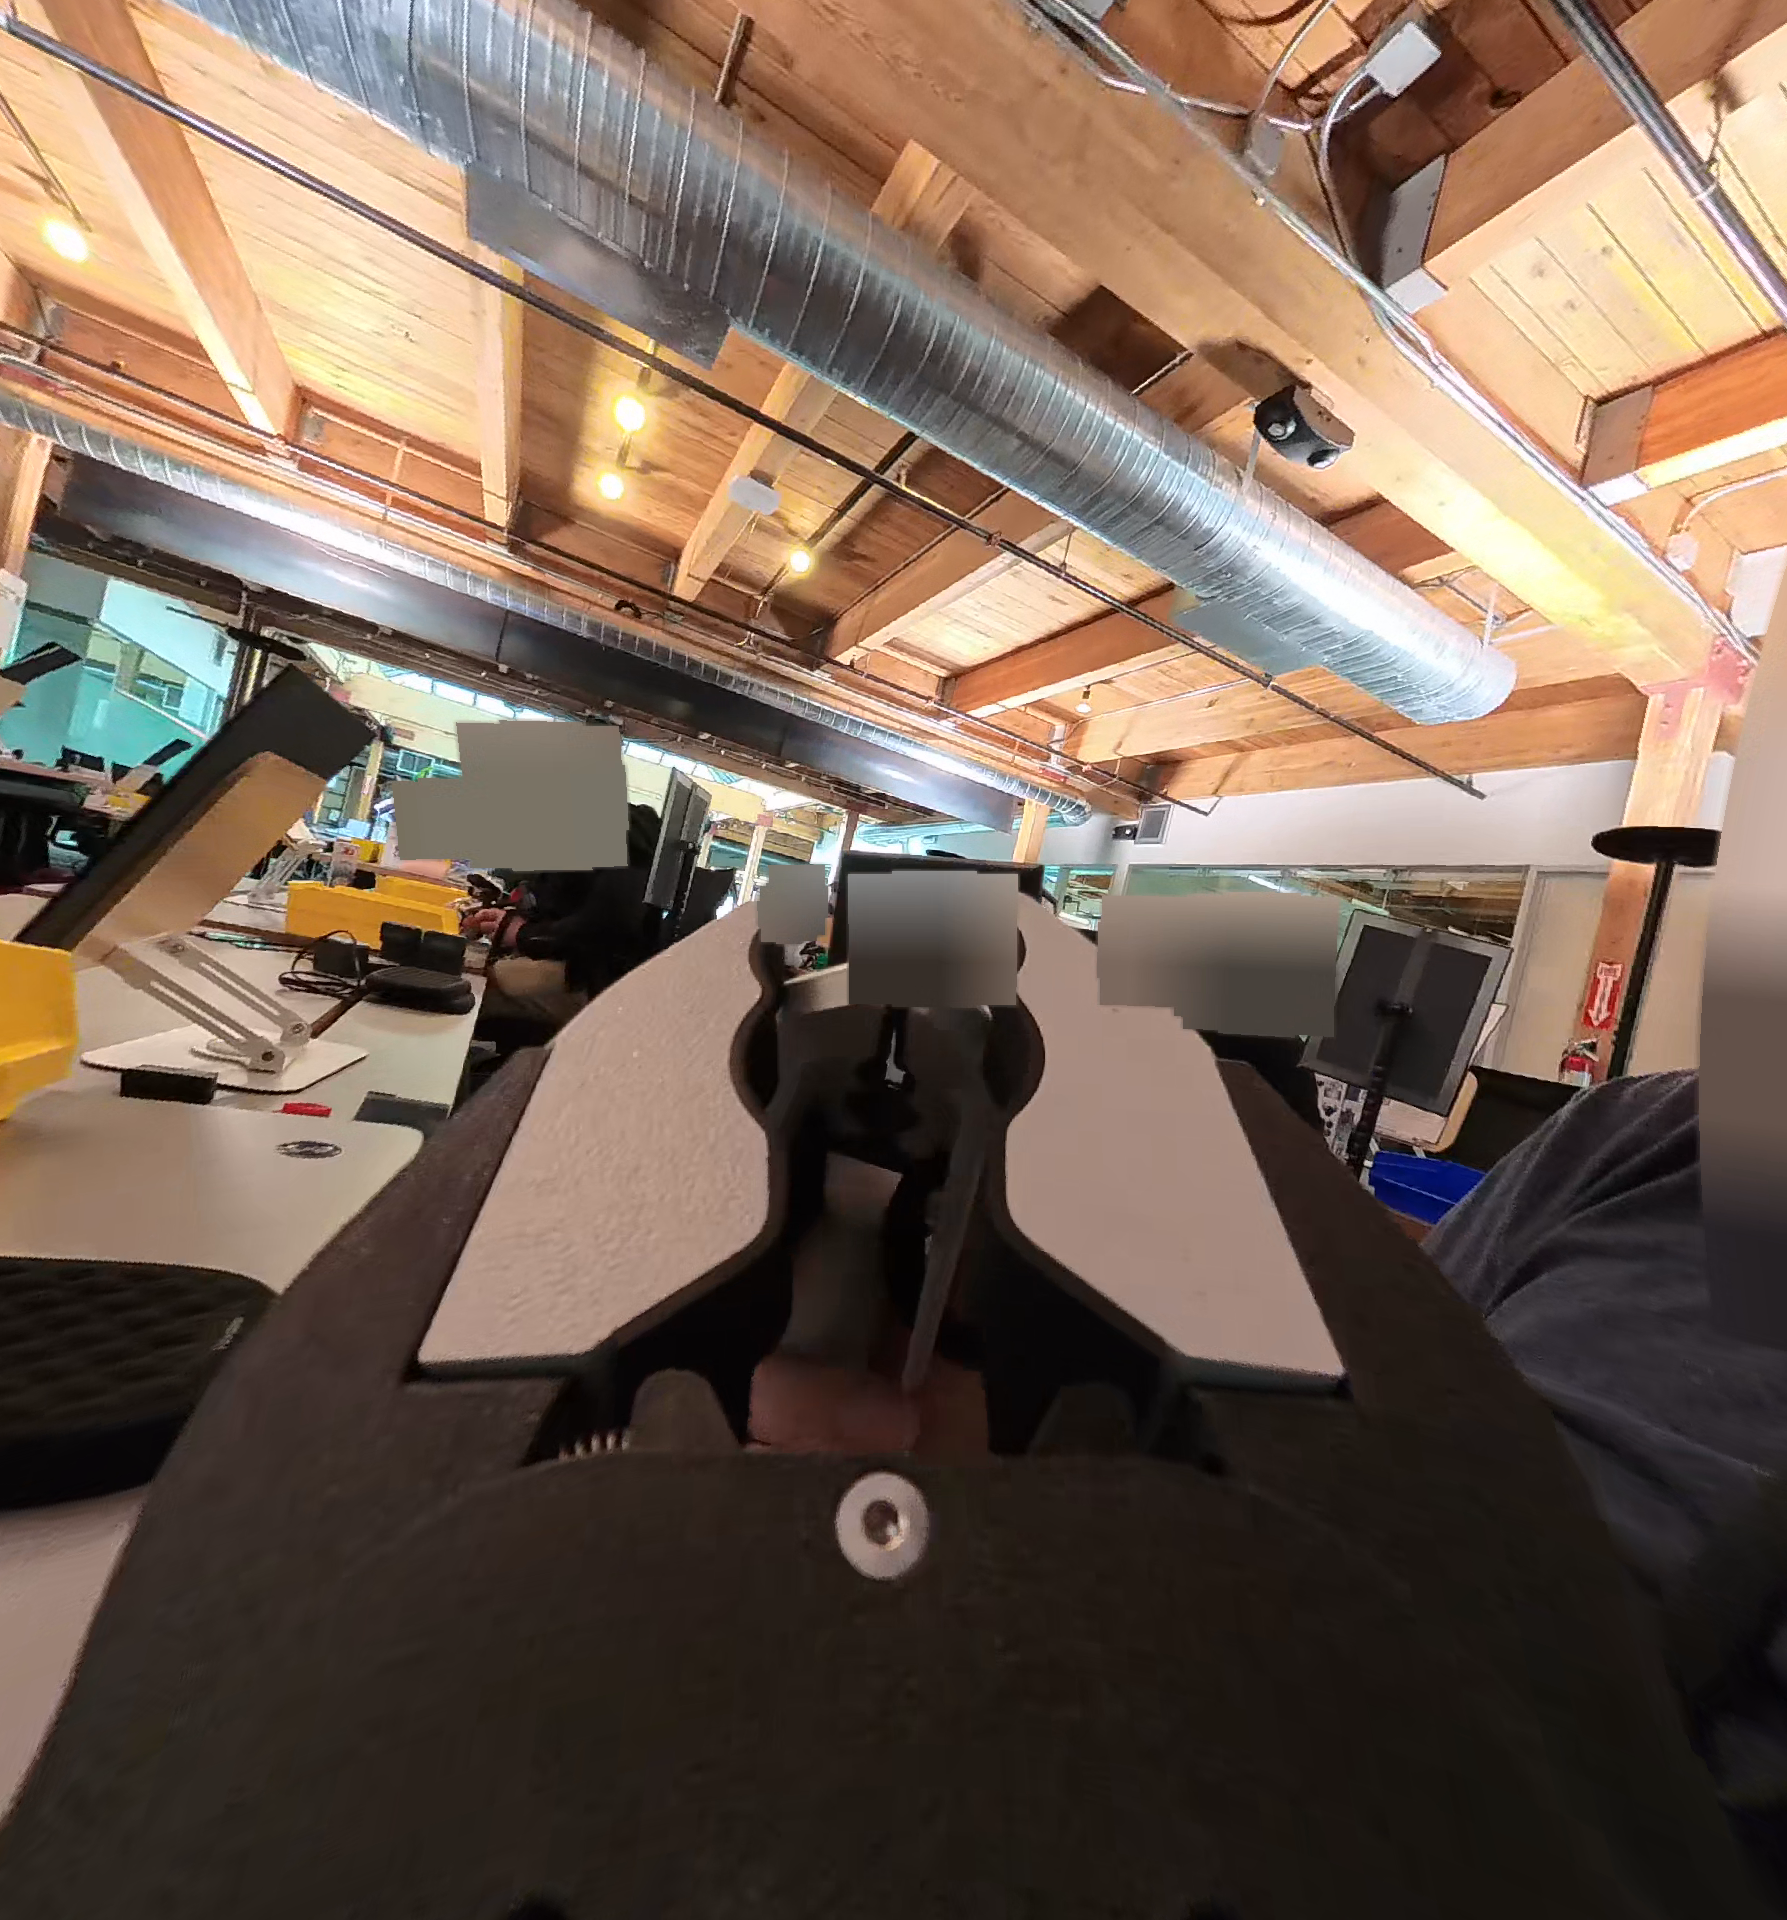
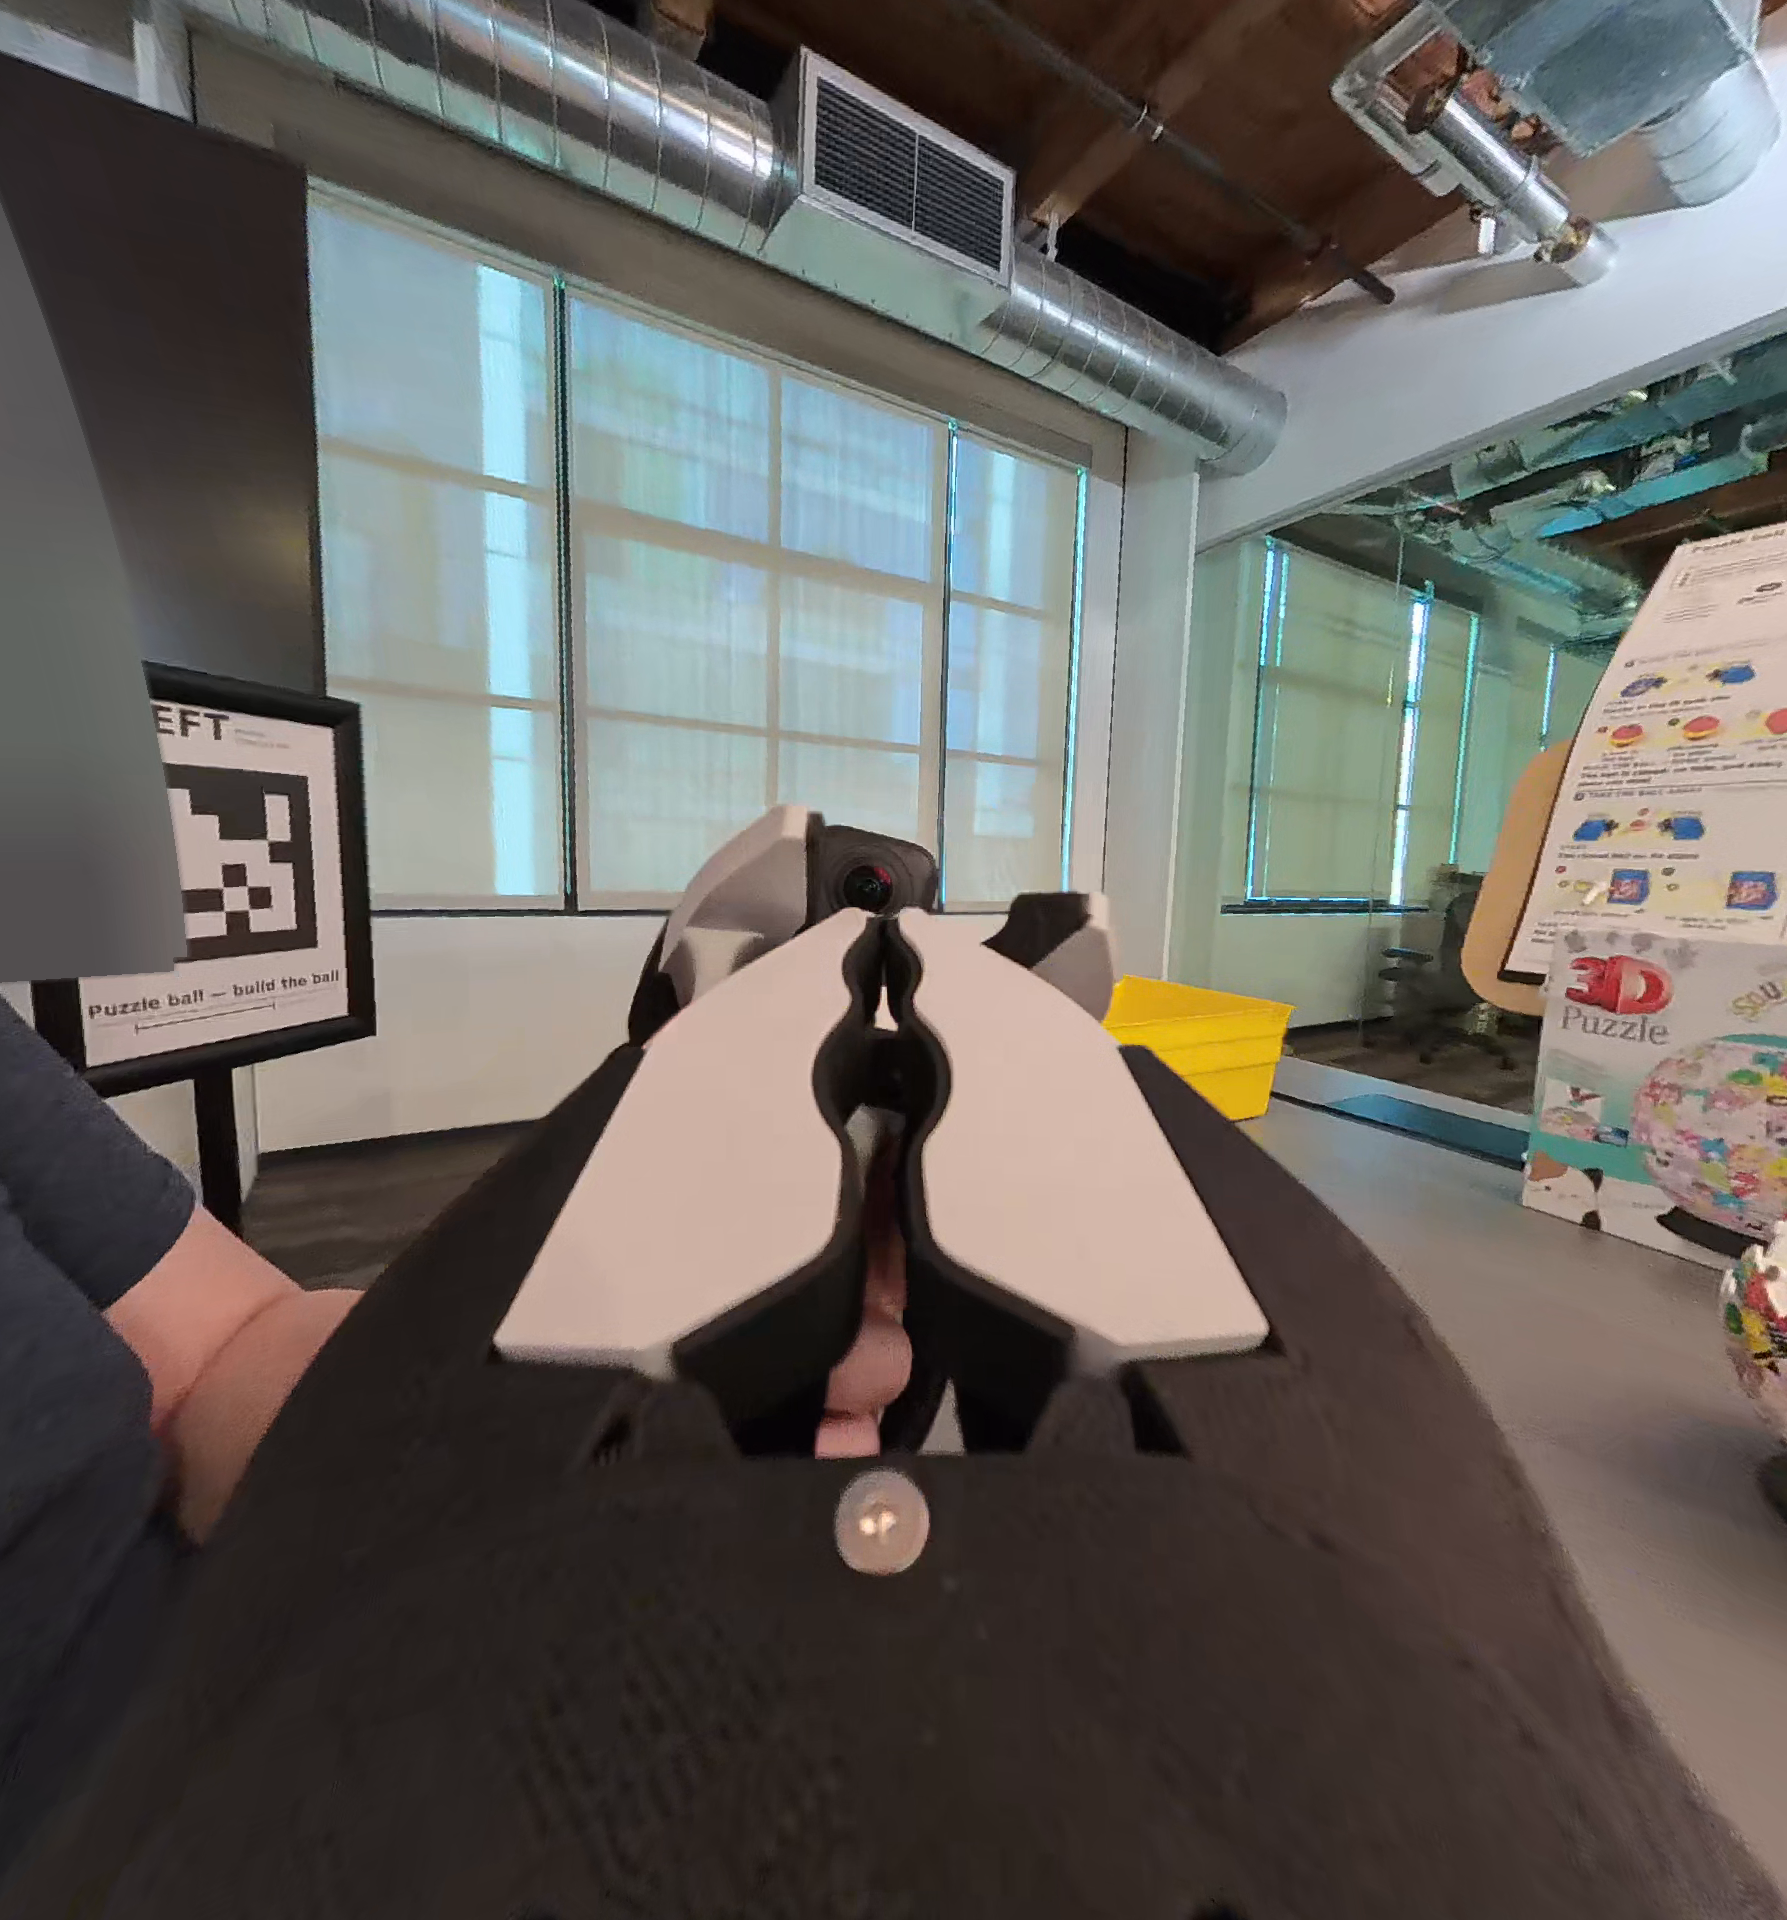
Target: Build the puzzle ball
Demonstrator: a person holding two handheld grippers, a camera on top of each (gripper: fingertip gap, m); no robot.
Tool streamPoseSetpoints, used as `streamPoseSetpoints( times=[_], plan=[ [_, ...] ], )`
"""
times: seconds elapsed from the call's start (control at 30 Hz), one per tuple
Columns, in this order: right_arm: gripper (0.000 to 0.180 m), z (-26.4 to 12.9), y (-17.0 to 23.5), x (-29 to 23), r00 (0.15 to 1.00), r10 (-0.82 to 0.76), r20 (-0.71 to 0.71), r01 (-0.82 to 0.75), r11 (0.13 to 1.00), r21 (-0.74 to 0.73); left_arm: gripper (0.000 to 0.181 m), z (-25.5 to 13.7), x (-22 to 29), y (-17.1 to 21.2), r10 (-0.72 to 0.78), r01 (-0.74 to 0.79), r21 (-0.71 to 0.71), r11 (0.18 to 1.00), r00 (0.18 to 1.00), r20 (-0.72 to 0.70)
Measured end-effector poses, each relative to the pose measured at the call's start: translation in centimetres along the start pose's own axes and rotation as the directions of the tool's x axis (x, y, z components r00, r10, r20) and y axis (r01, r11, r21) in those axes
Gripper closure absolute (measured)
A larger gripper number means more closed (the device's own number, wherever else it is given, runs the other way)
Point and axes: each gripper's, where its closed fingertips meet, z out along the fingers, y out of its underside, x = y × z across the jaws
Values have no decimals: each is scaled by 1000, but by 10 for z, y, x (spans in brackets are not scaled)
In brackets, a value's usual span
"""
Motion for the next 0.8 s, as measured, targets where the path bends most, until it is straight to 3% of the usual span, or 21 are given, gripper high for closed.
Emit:
streamPoseSetpoints(
  times=[0.47,0.67,0.8],
  plan=[
    [180,3,1,-25,999,41,27,-43,997,70,145,-9,19,7,13,-10,-92,996,999,38],
    [180,1,17,-13,997,72,3,-72,994,85,145,-19,3,15,-18,27,-119,992,997,78],
    [180,-3,36,2,985,170,26,-171,983,65,145,-29,-19,25,-18,40,-147,988,989,148]
  ],
)
